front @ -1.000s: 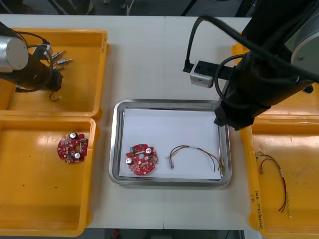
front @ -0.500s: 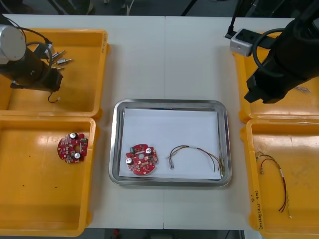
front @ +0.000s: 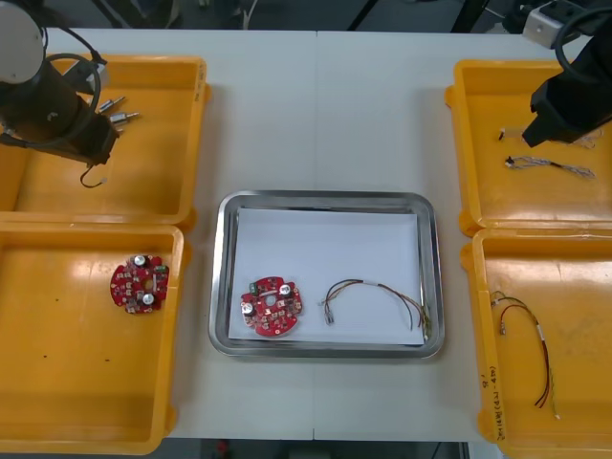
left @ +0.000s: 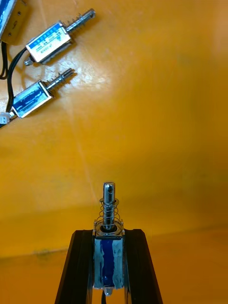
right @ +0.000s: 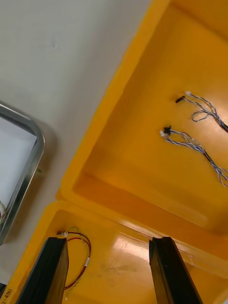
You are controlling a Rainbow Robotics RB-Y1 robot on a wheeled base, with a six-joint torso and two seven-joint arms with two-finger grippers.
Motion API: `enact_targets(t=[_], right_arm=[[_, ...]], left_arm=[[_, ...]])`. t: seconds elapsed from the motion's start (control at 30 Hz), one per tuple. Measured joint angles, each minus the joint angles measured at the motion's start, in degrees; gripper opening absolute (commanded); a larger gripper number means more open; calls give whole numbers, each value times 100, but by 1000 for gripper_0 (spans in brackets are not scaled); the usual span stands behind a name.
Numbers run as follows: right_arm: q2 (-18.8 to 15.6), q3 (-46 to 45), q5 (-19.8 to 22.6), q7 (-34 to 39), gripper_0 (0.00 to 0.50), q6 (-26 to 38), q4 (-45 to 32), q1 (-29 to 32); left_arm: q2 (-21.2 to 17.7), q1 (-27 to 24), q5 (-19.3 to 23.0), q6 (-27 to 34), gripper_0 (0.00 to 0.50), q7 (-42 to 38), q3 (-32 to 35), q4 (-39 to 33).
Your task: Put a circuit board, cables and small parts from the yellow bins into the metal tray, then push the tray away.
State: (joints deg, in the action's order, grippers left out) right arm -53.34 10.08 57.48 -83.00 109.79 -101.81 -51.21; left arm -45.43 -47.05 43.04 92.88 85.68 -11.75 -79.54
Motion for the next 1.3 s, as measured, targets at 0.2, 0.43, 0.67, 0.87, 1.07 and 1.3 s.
enact_targets(t=[0.2, 0.43, 0.67, 0.87, 1.07, 1.3], right_arm=[[0, -270, -275, 1, 500, 0, 498, 0], [167, -884, -750, 2, 500, 1, 1145, -1], [187, -1023, -1383, 14, 500, 1, 1257, -1], [355, -1271, -1835, 267, 500, 1, 1628, -1], [541, -1456, -2179, 297, 500, 1, 1705, -1], [752, -1522, -2585, 919, 500, 1, 1824, -1]], left_arm=[[-3, 0, 3, 503, 0, -591, 0, -664], [-4, 0, 204, 1077, 2, -2082, 0, -1475], [2, 0, 353, 1561, 4, -2545, -6, -2211], [53, 0, 356, 1595, 3, -2910, -203, -2662], [249, 0, 304, 1381, 7, -4482, -661, -2880], [596, -74, 16, 1221, 4, -5235, -1307, -2898]])
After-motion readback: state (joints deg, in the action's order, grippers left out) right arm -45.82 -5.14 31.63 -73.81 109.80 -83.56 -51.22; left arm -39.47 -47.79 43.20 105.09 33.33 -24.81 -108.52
